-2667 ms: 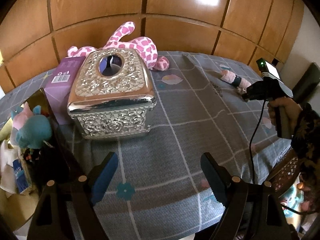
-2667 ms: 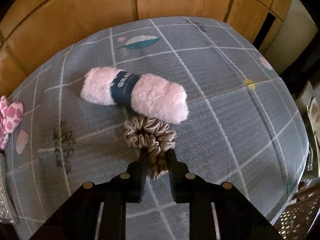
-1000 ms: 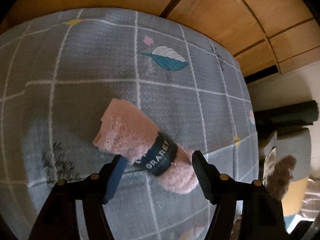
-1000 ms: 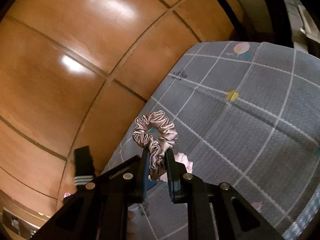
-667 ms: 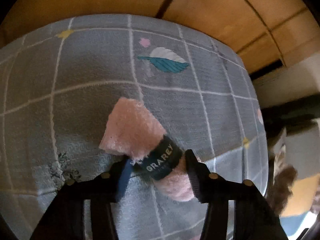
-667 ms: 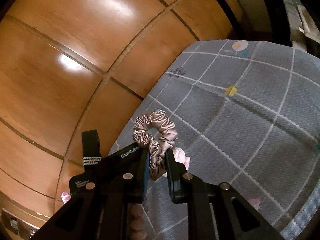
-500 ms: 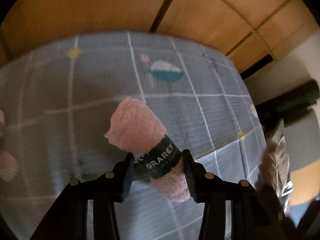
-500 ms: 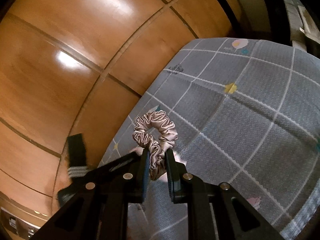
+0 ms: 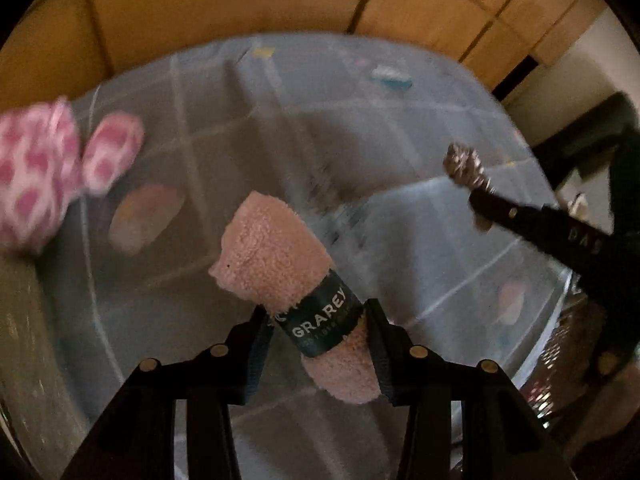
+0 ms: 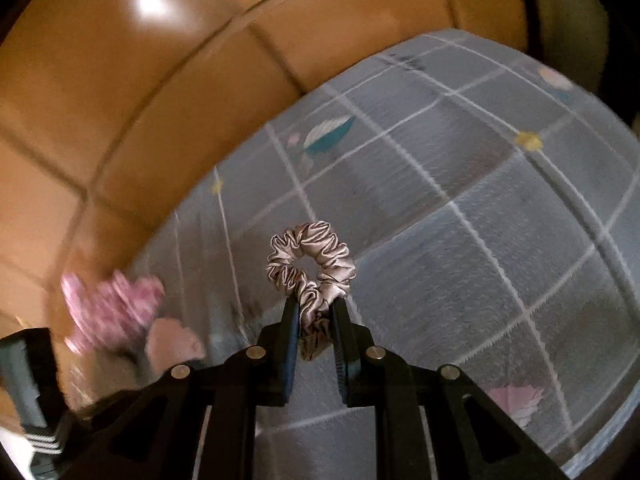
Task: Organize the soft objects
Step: 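Lift the pink towel roll with the left gripper and carry it to the tray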
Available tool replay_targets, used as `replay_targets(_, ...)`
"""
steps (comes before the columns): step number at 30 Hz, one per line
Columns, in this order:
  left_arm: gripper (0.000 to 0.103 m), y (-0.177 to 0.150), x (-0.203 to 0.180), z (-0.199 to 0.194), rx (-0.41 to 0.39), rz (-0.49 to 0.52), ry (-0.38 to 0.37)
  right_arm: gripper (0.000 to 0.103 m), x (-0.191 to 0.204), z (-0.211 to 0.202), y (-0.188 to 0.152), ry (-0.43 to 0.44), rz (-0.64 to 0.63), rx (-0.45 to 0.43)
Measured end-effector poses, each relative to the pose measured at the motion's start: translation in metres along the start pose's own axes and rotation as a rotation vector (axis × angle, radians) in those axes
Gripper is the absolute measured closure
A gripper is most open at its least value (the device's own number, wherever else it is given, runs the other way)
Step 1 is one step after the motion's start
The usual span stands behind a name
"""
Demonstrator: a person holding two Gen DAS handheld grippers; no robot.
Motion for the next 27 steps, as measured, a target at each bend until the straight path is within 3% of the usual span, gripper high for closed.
replay_targets(3,0.055,-0.02,0.017,0.012,0.043,-0.034,0.018,0.088,0.014,0.017,-0.012,-0.068,-0.113,0.068)
replay_targets(6,0.046,-0.023,0.025,0.016,0.013,-0.089,-0.006,0.088,0.022,0.03,-0.02,-0.141,-0.199,0.111)
replay_targets(10,0.044,-0.027,0.029,0.022,-0.007,-0.16,0.009,0.088,0.023,0.048,-0.028,-0.222,-0.259,0.172)
replay_targets(15,0.06,-0.027,0.02,0.024,-0.052,-0.143,0.053,0.088,0.018,0.06,-0.027,-0.277,-0.289,0.194)
replay_targets(18,0.062,-0.031,0.017,0.015,-0.088,-0.106,0.085,0.088,0.018,0.064,-0.026,-0.286,-0.297,0.193)
replay_targets(21,0.063,-0.036,0.009,0.005,-0.129,-0.005,0.152,0.088,0.017,0.065,-0.025,-0.293,-0.305,0.193)
replay_targets(27,0.063,-0.024,0.013,-0.009,-0.139,0.091,0.21,0.088,0.021,0.066,-0.029,-0.308,-0.33,0.186)
Point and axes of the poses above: each gripper's, at about its wrist camera, not at the fingertips, and z roughly the way its jaws point, x to its left, y to its top, the point moved 7 cm from there along z, roughly the way its jaws point, and after that the axes turned 3 degrees about x, right-handed, at the moved point
